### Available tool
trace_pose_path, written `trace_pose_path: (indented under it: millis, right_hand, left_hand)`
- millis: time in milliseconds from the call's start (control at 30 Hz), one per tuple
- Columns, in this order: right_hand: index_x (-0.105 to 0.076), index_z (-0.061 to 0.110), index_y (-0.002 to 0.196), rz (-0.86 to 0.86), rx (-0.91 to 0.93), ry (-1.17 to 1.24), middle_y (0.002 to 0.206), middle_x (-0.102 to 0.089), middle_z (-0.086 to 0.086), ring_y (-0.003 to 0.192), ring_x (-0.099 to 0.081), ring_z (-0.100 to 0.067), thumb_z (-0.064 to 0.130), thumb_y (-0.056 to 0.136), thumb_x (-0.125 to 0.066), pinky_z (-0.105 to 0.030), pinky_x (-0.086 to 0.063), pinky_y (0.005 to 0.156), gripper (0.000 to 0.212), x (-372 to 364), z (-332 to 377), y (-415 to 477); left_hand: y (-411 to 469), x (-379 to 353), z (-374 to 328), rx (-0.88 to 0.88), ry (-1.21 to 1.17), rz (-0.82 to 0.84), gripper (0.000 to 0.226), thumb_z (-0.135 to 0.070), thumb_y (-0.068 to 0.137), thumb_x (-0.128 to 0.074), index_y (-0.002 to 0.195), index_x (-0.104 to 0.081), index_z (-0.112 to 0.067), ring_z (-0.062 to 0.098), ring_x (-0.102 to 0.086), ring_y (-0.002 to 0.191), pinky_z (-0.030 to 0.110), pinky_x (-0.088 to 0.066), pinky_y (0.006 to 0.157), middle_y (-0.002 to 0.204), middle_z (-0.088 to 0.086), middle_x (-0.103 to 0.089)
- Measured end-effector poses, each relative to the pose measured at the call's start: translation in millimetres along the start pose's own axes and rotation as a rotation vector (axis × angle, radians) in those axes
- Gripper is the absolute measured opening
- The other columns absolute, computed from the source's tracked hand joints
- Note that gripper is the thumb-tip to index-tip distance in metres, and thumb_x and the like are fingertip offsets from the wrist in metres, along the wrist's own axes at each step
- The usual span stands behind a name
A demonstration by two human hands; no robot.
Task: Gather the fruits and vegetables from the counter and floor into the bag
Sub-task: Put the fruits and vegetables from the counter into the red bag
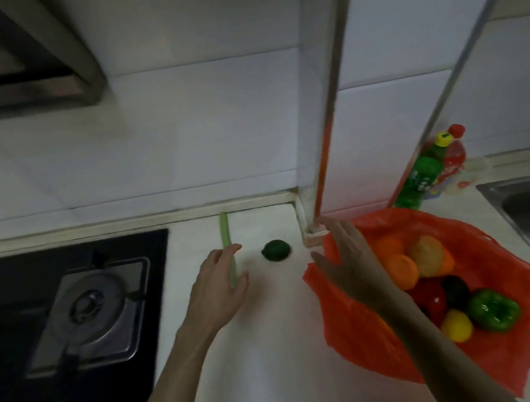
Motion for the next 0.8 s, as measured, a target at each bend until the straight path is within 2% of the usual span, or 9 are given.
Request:
trace_pose_path:
  millis: [100,233,300,467,600,667,800]
  right_hand:
    - [-0.035,0.027,0.139,0.090,-0.009,0.002,0.140,-0.043,-0.005,0.121,-0.047,-0.018,0.031,0.088,-0.063,-0.037,-0.048,0.099,0.058,-34.3,14.7,17.1]
    - [-0.033,0.027,0.140,0.219,-0.037,-0.078,0.136,-0.045,-0.009,0.120,-0.047,-0.021,0.033,0.087,-0.064,-0.026,-0.038,0.095,0.061,-77.3,16.1,35.8]
    - [-0.033,0.027,0.140,0.274,-0.083,-0.112,0.135,-0.044,-0.011,0.122,-0.046,-0.025,0.032,0.087,-0.065,-0.029,-0.036,0.097,0.063,-94.3,10.1,42.4]
    - [-0.031,0.032,0.138,0.369,-0.197,-0.177,0.131,-0.044,-0.013,0.119,-0.048,-0.029,0.035,0.085,-0.066,-0.043,-0.046,0.099,0.064,-123.9,-12.3,56.1]
    - [-0.031,0.035,0.135,0.389,-0.263,-0.181,0.130,-0.044,-0.014,0.115,-0.052,-0.031,0.035,0.084,-0.066,-0.048,-0.049,0.096,0.062,-138.1,-27.2,65.0]
    - [-0.032,0.035,0.133,0.390,-0.300,-0.174,0.129,-0.045,-0.015,0.113,-0.054,-0.032,0.037,0.084,-0.066,-0.049,-0.049,0.096,0.060,-145.6,-35.2,68.3]
    - [-0.036,0.031,0.134,0.357,-0.425,-0.158,0.129,-0.042,-0.016,0.115,-0.051,-0.036,0.041,0.085,-0.064,-0.047,-0.047,0.097,0.057,-156.6,-48.4,70.5]
  left_hand:
    - [1.4,12.5,30.7,0.027,0.016,-0.004,0.048,-0.030,0.089,-0.058,0.135,-0.043,-0.025,0.020,-0.051,0.113,0.038,-0.048,0.090,0.124,0.001,-0.053]
    - [9.0,11.2,65.7,0.067,0.041,0.057,0.049,-0.031,0.090,-0.057,0.136,-0.041,-0.026,0.021,-0.052,0.113,0.041,-0.049,0.090,0.124,0.002,-0.052]
    - [15.6,5.1,77.0,0.068,0.037,0.102,0.049,-0.031,0.090,-0.056,0.136,-0.041,-0.027,0.022,-0.053,0.111,0.040,-0.049,0.087,0.122,0.003,-0.052]
    - [37.9,-20.3,96.5,0.082,0.022,0.223,0.054,-0.033,0.088,-0.057,0.137,-0.036,-0.035,0.023,-0.053,0.105,0.037,-0.050,0.080,0.119,0.004,-0.048]
    - [54.9,-41.9,101.0,0.081,-0.008,0.289,0.054,-0.037,0.088,-0.056,0.137,-0.032,-0.033,0.025,-0.055,0.088,0.032,-0.044,0.064,0.101,0.004,-0.046]
    - [62.4,-52.6,105.7,0.124,-0.014,0.333,0.060,-0.038,0.087,-0.058,0.138,-0.026,-0.034,0.026,-0.053,0.085,0.034,-0.045,0.066,0.101,0.006,-0.044]
    - [72.6,-76.0,120.0,0.191,0.015,0.414,0.069,-0.040,0.084,-0.059,0.140,-0.019,-0.039,0.033,-0.054,0.093,0.042,-0.051,0.080,0.112,0.011,-0.043]
Point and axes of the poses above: each hand's wrist, its own y-axis towards the middle knuckle, its own x-axis out of the back of the hand, z = x × y, the point moved 9 cm from there along y, towards the middle knuckle
